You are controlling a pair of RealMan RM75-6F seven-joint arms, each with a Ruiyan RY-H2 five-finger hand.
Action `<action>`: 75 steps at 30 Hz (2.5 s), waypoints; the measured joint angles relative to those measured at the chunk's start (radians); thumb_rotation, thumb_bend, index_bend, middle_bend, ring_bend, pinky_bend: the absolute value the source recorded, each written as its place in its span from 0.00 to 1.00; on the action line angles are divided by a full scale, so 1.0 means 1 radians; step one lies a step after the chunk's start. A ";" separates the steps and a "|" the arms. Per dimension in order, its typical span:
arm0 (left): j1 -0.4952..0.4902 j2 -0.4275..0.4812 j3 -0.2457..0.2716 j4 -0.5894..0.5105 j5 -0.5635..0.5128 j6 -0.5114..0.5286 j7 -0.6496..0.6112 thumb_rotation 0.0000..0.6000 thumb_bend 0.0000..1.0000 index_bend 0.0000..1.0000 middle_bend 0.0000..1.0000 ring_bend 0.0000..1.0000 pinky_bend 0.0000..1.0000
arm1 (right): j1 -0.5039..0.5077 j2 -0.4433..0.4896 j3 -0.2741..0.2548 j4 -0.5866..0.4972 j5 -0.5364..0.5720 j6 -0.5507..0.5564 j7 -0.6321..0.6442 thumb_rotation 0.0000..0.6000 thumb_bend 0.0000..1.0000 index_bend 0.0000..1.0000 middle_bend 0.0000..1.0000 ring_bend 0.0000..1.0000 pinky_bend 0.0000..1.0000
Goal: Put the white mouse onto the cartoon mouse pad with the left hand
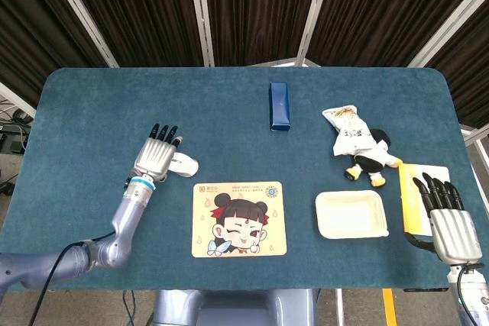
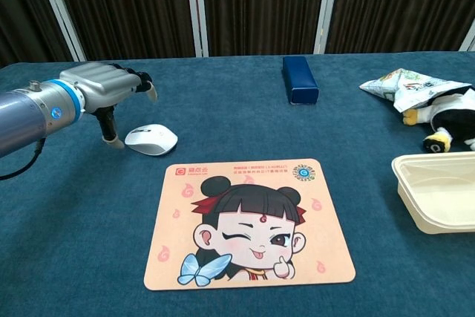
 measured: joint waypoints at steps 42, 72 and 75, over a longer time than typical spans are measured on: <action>-0.104 -0.096 0.009 0.134 0.054 -0.063 -0.112 1.00 0.27 0.56 0.00 0.00 0.00 | 0.001 0.003 -0.001 -0.001 0.001 -0.003 0.006 1.00 0.10 0.02 0.00 0.00 0.00; -0.205 0.012 0.297 0.211 0.974 -0.048 -0.734 1.00 0.27 0.56 0.00 0.00 0.00 | 0.001 0.003 -0.001 -0.001 0.001 -0.003 0.006 1.00 0.10 0.02 0.00 0.00 0.00; -0.215 -0.002 0.319 0.238 1.030 -0.017 -0.758 1.00 0.27 0.56 0.00 0.00 0.00 | 0.001 0.003 -0.001 -0.002 0.001 -0.003 0.007 1.00 0.10 0.02 0.00 0.00 0.00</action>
